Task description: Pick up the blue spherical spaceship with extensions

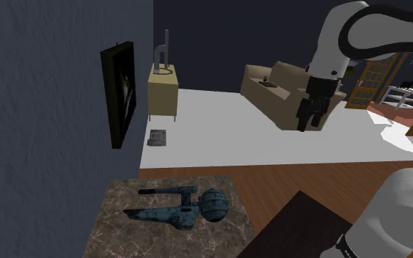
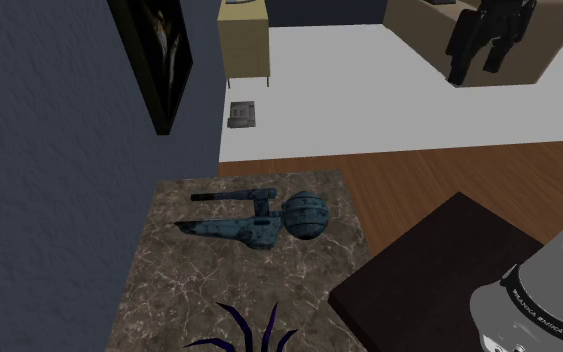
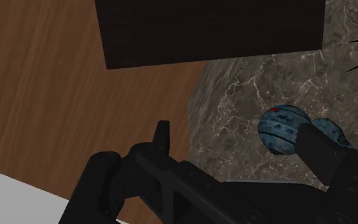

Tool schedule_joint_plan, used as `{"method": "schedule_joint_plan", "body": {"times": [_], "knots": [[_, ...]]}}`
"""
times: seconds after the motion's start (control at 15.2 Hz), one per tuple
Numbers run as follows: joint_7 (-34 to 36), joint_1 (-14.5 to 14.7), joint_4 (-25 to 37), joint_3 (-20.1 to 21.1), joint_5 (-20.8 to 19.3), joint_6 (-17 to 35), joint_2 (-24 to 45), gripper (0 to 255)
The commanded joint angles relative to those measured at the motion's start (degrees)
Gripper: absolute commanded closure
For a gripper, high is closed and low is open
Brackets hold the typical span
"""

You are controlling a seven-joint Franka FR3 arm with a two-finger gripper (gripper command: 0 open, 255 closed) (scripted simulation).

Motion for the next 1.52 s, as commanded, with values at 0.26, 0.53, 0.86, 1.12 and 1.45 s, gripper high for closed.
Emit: {"method": "schedule_joint_plan", "body": {"times": [0.26,0.53,0.86,1.12,1.45], "knots": [[-3.09,2.66,-1.05,0.25,0.62,7.8,6.24,0],[-6.23,5.3,-1.01,0.66,1.36,15.21,13.18,0],[-10.23,8.39,0.48,1.52,2.47,23.66,22.46,0],[-13.42,10.66,2.73,2.52,3.38,29.59,30.1,0],[-17.22,13.16,6.66,4.17,4.29,35.87,39.61,0]]}}
